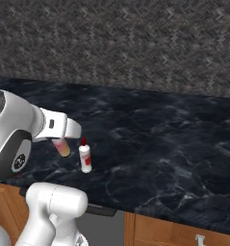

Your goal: Move the drinks to the dining counter.

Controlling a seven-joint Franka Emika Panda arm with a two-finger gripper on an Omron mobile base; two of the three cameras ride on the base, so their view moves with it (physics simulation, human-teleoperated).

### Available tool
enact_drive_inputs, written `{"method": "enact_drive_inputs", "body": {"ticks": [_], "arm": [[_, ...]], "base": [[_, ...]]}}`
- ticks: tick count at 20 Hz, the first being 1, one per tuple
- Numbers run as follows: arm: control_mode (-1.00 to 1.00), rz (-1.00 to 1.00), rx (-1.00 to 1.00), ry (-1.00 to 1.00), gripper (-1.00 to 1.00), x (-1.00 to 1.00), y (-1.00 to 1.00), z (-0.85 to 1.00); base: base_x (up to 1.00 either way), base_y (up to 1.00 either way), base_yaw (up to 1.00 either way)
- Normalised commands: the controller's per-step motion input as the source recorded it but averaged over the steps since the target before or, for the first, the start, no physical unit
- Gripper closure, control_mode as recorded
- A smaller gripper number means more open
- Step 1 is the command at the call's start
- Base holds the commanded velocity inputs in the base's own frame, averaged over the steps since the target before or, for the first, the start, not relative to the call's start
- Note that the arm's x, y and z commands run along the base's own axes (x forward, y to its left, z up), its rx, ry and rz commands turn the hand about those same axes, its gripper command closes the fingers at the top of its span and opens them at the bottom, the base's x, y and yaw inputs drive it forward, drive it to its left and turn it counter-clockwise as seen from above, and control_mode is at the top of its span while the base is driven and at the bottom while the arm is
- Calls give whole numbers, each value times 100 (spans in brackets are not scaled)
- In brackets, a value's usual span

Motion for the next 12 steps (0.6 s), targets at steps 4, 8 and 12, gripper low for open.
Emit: {"method": "enact_drive_inputs", "body": {"ticks": [4,8,12], "arm": [[-100,2,0,14,100,10,-19,-22],[-100,6,0,13,100,20,-11,-24],[-100,5,0,2,100,33,-2,-27]], "base": [[0,0,0],[0,0,0],[0,0,0]]}}
